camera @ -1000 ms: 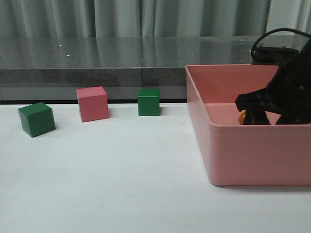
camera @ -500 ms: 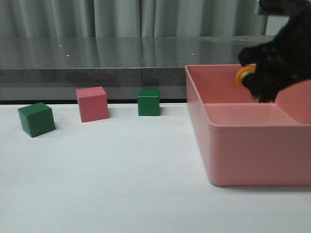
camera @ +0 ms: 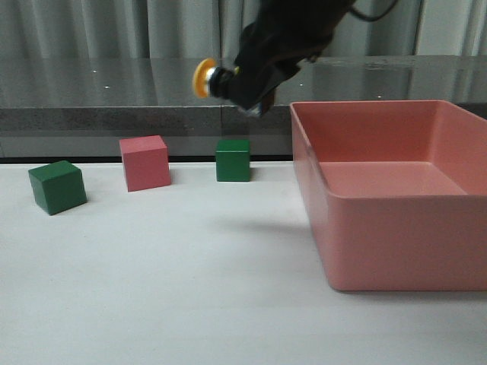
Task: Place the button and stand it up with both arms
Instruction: 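Lift the button out of the bin and lay it on the table near the cubes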
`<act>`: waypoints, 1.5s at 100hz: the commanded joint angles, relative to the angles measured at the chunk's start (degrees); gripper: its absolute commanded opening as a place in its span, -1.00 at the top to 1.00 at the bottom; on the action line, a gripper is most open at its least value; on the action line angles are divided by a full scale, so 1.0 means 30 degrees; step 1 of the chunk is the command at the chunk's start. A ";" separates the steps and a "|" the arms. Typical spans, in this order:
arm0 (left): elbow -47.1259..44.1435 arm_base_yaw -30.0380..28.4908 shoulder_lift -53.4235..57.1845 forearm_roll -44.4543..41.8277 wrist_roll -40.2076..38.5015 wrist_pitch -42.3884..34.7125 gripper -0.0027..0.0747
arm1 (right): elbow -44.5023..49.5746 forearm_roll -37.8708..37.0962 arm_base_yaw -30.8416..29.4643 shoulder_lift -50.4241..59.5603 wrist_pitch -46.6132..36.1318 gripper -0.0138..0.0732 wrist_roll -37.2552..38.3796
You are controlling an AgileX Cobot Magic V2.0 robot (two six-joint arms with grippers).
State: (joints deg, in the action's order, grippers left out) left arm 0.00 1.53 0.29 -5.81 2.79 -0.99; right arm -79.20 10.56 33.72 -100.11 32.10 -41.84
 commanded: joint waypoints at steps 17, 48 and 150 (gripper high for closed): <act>-0.0866 -0.0026 0.0541 0.0112 -0.0148 -0.1522 0.98 | -0.4071 0.0037 0.1557 -0.3949 0.0516 0.70 -0.3250; -0.0866 -0.0026 0.0541 0.0112 -0.0148 -0.1522 0.98 | -0.5401 0.0037 0.2048 -0.6575 0.1476 0.66 -0.3535; -0.0866 -0.0026 0.0541 0.0112 -0.0148 -0.1522 0.98 | -0.7022 0.0151 -0.2624 -0.0069 0.6112 0.85 0.3518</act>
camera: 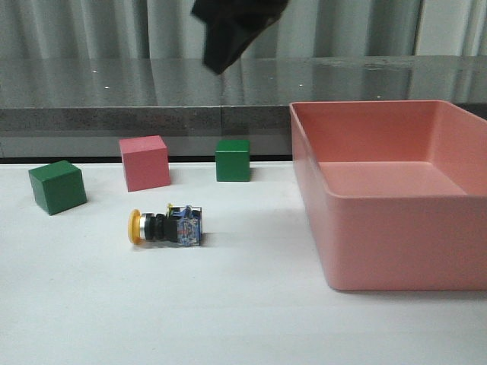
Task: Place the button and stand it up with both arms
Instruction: 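Lift the button out of the bin and lay it on the table near the cubes, then withdraw the right gripper back above the pink bin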
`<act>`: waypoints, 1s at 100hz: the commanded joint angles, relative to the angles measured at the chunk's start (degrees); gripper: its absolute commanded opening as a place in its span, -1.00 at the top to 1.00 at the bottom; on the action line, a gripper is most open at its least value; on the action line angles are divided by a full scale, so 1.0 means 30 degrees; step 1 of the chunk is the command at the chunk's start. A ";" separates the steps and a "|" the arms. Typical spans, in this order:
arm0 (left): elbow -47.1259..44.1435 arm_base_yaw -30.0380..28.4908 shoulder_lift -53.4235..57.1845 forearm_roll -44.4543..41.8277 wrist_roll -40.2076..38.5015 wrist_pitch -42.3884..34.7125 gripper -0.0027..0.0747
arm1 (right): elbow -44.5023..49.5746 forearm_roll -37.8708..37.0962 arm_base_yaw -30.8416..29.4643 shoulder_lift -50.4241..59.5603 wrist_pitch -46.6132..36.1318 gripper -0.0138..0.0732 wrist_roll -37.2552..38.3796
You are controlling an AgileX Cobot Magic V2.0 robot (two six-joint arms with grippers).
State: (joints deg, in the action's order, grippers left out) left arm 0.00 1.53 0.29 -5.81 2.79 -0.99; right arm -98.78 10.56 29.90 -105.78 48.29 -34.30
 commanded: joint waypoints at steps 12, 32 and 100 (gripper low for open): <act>-0.0866 -0.0026 0.0541 0.0112 -0.0148 -0.1522 0.98 | -0.0045 0.0301 -0.3335 0.2903 0.1951 0.82 0.1386; -0.0866 -0.0026 0.0541 0.0112 -0.0148 -0.1522 0.98 | 0.4997 0.0309 -0.5533 0.6991 -0.2394 0.82 0.3003; -0.0866 -0.0026 0.0541 0.0112 -0.0148 -0.1522 0.98 | 2.4846 0.0325 -0.8793 2.5134 -1.2004 0.82 0.4891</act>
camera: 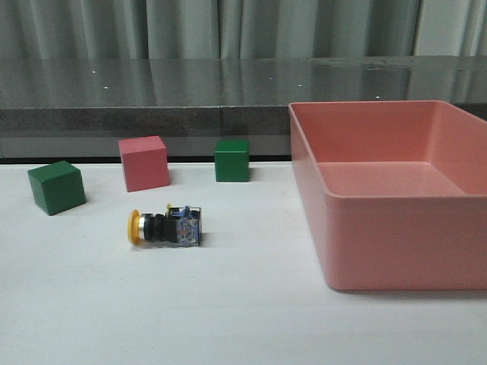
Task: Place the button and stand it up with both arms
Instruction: 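Withdraw the right gripper back above the pink bin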
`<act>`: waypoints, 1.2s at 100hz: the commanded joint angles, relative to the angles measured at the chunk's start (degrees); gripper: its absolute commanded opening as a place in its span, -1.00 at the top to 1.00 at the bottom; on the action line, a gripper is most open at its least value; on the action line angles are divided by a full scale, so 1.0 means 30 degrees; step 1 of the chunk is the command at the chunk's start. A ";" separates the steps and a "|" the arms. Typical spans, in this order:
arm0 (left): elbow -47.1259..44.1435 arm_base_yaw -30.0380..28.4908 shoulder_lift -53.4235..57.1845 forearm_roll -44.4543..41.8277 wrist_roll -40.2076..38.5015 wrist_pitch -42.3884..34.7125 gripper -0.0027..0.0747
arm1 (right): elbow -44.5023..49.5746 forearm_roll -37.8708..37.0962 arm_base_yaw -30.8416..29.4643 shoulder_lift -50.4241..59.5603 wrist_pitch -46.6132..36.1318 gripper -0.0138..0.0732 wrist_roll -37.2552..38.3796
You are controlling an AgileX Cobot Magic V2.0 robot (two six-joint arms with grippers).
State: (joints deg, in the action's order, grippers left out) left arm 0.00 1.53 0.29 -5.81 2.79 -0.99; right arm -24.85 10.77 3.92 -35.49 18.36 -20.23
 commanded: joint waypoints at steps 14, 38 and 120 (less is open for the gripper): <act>-0.0866 -0.0026 0.0541 0.0112 -0.0148 -0.1522 0.98 | 0.0656 0.0256 -0.0132 0.3788 -0.1788 0.82 0.0201; -0.0866 -0.0026 0.0541 0.0112 -0.0148 -0.1522 0.98 | 0.0656 0.0256 -0.0132 0.4320 -0.1841 0.82 0.0201; -0.0866 -0.0026 0.0541 0.0112 -0.0148 -0.1522 0.98 | 0.0656 0.0256 -0.0132 0.4320 -0.1841 0.82 0.0201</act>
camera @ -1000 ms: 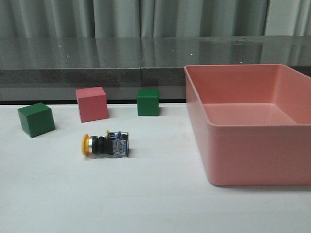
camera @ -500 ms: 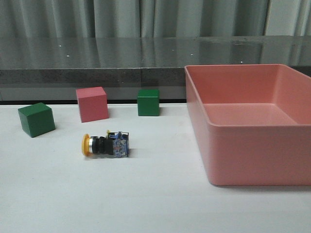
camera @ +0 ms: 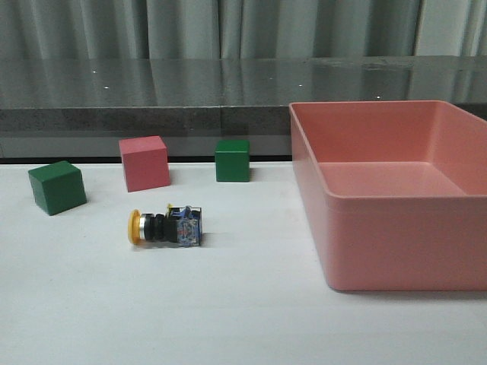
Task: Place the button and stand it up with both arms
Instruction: 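Withdraw the right gripper back above the pink bin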
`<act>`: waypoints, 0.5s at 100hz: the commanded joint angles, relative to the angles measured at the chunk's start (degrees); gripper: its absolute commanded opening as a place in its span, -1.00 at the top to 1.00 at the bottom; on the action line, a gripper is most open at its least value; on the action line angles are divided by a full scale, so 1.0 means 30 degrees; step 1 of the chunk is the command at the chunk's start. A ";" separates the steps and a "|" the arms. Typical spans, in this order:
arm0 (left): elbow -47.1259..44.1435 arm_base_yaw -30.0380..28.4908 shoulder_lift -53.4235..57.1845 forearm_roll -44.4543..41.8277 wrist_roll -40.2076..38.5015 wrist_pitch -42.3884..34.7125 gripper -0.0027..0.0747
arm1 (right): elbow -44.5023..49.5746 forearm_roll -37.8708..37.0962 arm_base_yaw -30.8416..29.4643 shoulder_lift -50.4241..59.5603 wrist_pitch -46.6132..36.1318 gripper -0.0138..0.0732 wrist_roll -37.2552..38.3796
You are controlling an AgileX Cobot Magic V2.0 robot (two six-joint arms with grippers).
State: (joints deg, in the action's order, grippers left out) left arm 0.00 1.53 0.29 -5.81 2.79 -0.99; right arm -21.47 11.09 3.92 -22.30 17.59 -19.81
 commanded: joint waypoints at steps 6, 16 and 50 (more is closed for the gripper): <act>-0.0866 -0.0026 0.0541 0.0112 -0.0148 -0.1522 0.98 | -0.0471 0.0150 -0.0132 -0.0077 -0.1583 0.82 0.0061; -0.0866 -0.0026 0.0541 0.0112 -0.0148 -0.1522 0.98 | -0.0471 0.0150 -0.0132 -0.0077 -0.1583 0.82 0.0061; -0.0866 -0.0026 0.0541 0.0188 -0.0196 -0.2004 0.98 | -0.0471 0.0150 -0.0132 -0.0077 -0.1583 0.82 0.0061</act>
State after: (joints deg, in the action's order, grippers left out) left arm 0.00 1.53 0.29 -5.81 2.79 -0.99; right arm -21.47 11.11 3.92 -22.30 17.59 -19.77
